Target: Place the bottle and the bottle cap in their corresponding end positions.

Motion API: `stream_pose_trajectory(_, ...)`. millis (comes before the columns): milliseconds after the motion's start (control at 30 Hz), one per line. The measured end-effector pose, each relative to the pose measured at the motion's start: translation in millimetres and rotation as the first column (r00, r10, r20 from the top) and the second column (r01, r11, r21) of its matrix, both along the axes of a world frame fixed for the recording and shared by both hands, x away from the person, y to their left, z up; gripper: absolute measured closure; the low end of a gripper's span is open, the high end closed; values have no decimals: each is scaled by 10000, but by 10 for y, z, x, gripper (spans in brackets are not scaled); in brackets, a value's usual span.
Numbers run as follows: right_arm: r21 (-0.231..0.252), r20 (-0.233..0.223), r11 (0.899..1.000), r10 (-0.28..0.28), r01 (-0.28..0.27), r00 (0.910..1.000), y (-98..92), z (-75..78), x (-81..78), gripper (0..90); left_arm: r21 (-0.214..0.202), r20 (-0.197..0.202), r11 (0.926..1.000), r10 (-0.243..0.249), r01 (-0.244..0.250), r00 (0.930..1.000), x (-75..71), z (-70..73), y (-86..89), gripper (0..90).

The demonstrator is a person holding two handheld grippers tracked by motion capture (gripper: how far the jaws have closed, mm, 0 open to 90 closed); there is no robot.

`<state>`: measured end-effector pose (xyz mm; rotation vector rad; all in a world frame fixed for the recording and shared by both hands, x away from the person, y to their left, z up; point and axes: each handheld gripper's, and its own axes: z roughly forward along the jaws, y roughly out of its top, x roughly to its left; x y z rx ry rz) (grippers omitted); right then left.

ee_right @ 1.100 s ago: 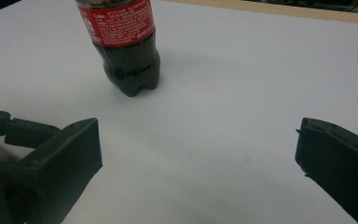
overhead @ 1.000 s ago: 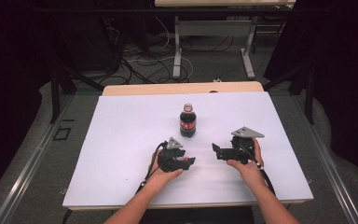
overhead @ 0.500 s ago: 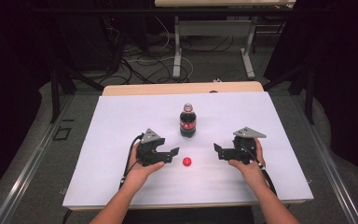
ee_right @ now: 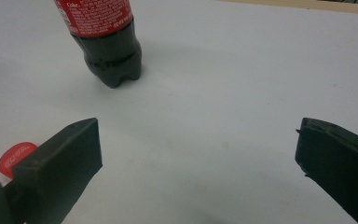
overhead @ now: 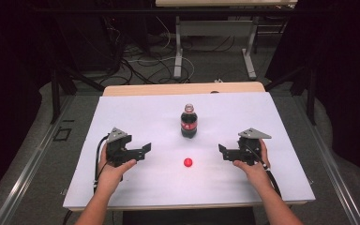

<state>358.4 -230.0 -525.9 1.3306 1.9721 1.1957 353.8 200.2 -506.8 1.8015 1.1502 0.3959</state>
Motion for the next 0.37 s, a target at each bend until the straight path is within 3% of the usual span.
stream_pose_trajectory(100,-32,46,10000,-84,84,10000,2,-9,-5,0,14,26,9994,337,-338,9994,9,-10,113,7)
stream_pose_trajectory(367,-290,117,9996,20,-16,9999,15,-42,-12,0,138,86,9955,936,-938,9956,31,-55,295,5)
